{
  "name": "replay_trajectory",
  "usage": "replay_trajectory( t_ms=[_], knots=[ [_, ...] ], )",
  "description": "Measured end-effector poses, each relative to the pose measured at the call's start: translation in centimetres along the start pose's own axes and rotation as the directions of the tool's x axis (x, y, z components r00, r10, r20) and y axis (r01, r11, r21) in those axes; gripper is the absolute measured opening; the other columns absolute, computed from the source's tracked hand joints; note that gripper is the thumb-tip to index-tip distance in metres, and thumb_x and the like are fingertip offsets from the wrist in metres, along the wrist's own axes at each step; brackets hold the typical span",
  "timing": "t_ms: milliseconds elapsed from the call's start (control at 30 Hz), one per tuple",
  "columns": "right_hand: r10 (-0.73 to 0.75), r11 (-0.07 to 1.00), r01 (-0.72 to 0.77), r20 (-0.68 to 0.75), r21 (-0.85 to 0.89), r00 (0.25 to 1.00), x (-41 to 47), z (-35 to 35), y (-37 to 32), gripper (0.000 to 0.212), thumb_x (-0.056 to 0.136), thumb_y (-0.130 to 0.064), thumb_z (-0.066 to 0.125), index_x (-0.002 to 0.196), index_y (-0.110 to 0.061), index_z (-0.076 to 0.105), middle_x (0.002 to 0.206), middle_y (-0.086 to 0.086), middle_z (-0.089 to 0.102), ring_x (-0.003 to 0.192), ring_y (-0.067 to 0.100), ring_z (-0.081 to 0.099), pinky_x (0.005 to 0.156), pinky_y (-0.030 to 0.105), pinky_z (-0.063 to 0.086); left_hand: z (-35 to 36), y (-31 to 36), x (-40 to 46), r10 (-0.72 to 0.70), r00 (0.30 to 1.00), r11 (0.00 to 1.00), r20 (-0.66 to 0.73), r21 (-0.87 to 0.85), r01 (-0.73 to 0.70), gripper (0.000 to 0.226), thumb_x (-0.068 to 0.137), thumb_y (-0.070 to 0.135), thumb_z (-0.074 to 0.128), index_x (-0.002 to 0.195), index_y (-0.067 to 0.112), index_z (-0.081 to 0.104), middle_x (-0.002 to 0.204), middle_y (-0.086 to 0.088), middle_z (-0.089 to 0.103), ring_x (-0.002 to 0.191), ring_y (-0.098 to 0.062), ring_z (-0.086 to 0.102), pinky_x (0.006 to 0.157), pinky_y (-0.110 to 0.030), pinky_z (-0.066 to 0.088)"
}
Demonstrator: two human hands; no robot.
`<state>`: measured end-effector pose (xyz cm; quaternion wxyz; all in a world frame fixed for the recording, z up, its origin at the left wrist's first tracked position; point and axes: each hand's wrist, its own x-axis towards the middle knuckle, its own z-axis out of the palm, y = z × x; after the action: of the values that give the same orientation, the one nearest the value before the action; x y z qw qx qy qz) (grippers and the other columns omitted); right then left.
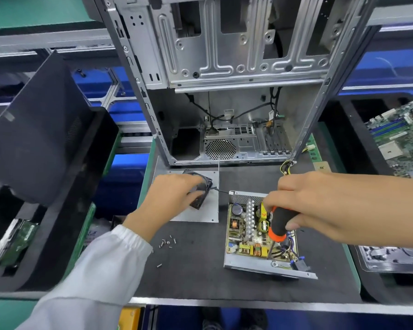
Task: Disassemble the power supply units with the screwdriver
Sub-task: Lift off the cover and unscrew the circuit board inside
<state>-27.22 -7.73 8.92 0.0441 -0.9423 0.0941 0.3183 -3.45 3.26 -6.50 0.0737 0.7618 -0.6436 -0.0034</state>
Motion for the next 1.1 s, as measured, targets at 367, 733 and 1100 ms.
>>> replay_trajectory(
  t_ms=[367,733,1100],
  knots=[
    [0.020,1.000,-0.020,0.004,0.009,1.000,-1.1,0.7,0.3,0.027,0.100,-0.038,0.039,0.127,-0.037,0.033,0.110,-0.009,0.038,0.095,0.015,0.046,0.086,0.031,0.043,1.0,4.3,3.2,0.067,0.996,0.973,0.064,-0.227,-0.051,0.013,0.092,0.036,0.062,0.100,0.029,0.069,0.056,0.023,0.034,0.071,-0.009,0.047,0.062,-0.028,0.039],
    [0.044,0.999,-0.043,-0.019,0.028,0.999,-1.5,1.8,0.9,0.032,0.100,-0.039,0.039,0.130,-0.036,0.031,0.106,-0.009,0.036,0.101,0.019,0.051,0.088,0.037,0.045,0.7,1.6,2.2,-0.420,0.903,0.827,-0.089,-0.448,0.340,0.021,0.085,0.029,0.073,0.103,0.019,0.068,0.054,0.014,0.040,0.060,-0.010,0.048,0.057,-0.026,0.042],
    [0.103,0.982,-0.082,-0.119,0.172,0.987,-1.1,3.5,1.5,0.031,0.100,-0.026,0.042,0.131,-0.032,0.047,0.109,-0.005,0.047,0.112,0.020,0.053,0.086,0.026,0.042,-0.3,9.5,2.4,0.035,0.999,0.779,-0.030,-0.625,-0.046,0.014,0.085,0.038,0.068,0.081,0.026,0.063,0.044,0.007,0.035,0.045,-0.008,0.033,0.050,-0.017,0.024]
  ],
)
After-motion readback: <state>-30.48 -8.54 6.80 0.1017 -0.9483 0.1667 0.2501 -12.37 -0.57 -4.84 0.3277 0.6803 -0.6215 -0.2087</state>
